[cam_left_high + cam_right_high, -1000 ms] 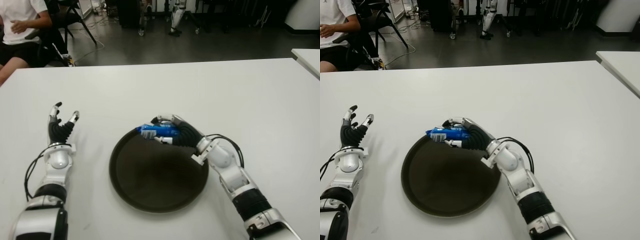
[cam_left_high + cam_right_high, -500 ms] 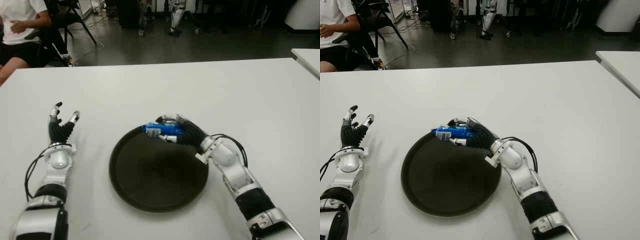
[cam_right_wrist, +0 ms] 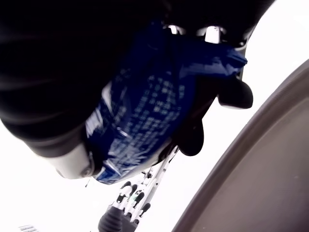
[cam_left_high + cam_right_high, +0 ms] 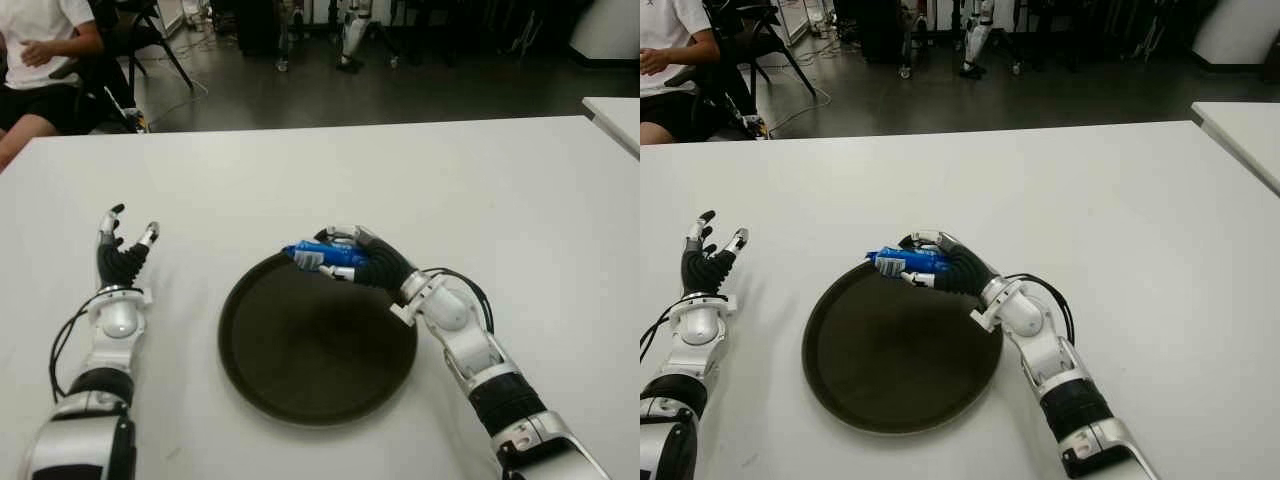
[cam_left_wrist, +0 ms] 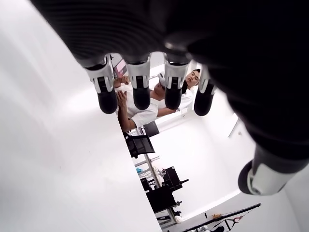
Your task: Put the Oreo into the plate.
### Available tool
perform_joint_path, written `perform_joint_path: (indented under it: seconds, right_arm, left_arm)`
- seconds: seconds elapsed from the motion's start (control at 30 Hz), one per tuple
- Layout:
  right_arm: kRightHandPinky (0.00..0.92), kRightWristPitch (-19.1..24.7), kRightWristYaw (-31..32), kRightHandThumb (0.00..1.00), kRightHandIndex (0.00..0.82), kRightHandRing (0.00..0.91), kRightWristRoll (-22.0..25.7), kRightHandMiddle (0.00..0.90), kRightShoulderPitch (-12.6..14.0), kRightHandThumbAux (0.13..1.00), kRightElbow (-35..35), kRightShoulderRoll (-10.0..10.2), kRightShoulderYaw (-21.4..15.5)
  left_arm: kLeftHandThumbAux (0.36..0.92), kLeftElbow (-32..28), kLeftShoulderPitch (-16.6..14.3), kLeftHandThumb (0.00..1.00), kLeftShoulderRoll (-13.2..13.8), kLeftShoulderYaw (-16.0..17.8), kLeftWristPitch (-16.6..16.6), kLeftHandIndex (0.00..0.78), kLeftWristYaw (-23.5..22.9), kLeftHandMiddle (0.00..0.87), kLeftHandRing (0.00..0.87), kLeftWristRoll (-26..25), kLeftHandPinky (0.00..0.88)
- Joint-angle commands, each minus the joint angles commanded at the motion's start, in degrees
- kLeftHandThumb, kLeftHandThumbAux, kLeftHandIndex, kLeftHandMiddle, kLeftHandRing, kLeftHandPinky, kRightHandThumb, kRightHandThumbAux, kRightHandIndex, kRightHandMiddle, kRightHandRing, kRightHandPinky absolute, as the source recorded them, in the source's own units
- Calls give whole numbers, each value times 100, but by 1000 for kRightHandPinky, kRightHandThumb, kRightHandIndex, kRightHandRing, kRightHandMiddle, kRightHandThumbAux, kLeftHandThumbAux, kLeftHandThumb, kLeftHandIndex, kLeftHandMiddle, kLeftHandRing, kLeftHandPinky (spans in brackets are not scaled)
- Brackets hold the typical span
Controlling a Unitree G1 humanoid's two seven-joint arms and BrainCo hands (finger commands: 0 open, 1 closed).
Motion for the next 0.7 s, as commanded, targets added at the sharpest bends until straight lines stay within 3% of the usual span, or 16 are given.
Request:
perform_joint_path:
  seconds: [0.37,0.7]
  right_arm:
    - [825,-130,-173,854,409,828,-112,519,1,675,33,-16,24]
    - [822,-474,-423,855,411,829,-223,525,-65,674,239,-26,55]
  left_arm:
    - [585,-27,3,0,-35,53,-6,0,-45,0,0,-49,0]
    - [566,-89,19,0,-31,44,77,0,-29,0,0,-24,0]
